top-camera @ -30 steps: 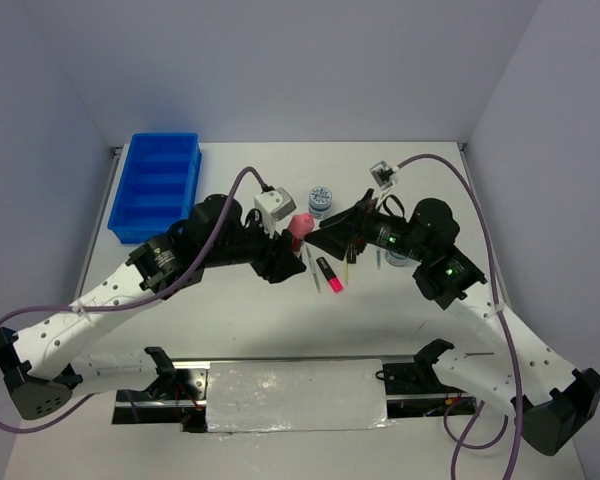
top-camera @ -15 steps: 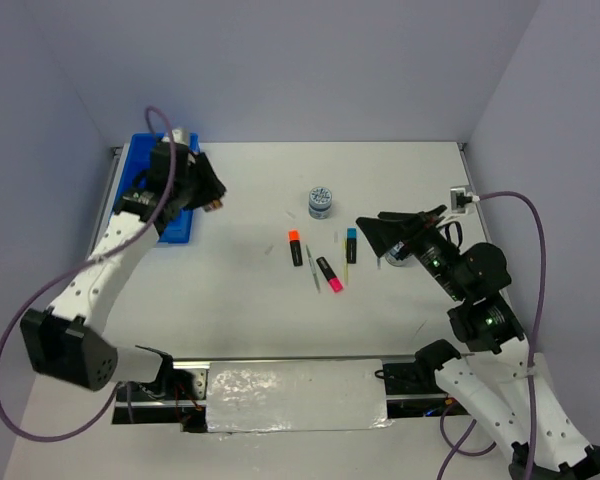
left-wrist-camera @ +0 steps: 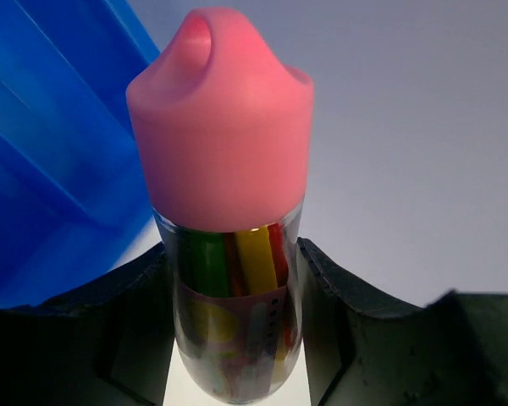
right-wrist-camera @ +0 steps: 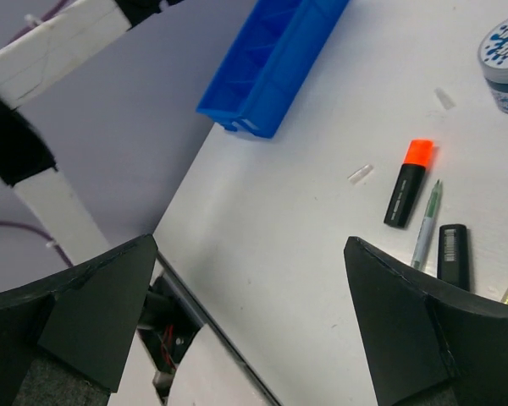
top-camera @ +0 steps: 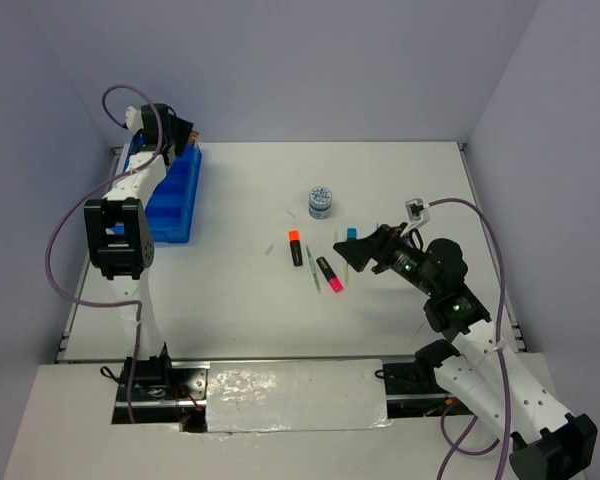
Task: Sort the stationery into containers
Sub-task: Place the stationery in the storage box.
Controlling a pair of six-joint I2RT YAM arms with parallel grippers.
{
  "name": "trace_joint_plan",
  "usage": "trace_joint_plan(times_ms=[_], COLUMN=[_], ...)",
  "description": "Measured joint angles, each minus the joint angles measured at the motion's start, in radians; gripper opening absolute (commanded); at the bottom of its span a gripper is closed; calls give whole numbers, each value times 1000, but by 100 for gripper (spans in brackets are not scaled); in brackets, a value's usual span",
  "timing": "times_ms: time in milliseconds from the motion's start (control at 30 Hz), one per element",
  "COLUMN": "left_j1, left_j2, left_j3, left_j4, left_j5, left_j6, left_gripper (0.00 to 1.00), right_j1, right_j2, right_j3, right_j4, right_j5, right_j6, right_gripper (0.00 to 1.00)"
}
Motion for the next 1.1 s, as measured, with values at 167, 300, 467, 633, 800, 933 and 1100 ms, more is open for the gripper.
trace_joint_plan(times_ms=[167,300,467,633,800,933,1100], left_j1=[37,39,53,95,123,124,119], left_j2=[130,163,166,200,234,245,245], left_j3=[45,92,132,168,167,167,161], left_j4=[72,71,96,127,123,124,137], left_j5=[-50,-82,-82,-51,-36,-21,-10], left_j6=[-48,-48,-47,-65,-72,-73,-76], left_gripper=[0,8,13,19,32,41,45], right_j1=[0,0,0,0,0,0,0], right_j2=[6,10,24,27,39,44,53], right_j3=[-12,-12,-12,-12,-14,-30,-38], right_j4=[40,63,71,75,82,99,114], right_j5=[-44,-67,-85,-85,-84,-84,-84], right_j6=[2,-3,-9,-9,-9,-8,-8], right_gripper=[100,100,100,100,100,100,100])
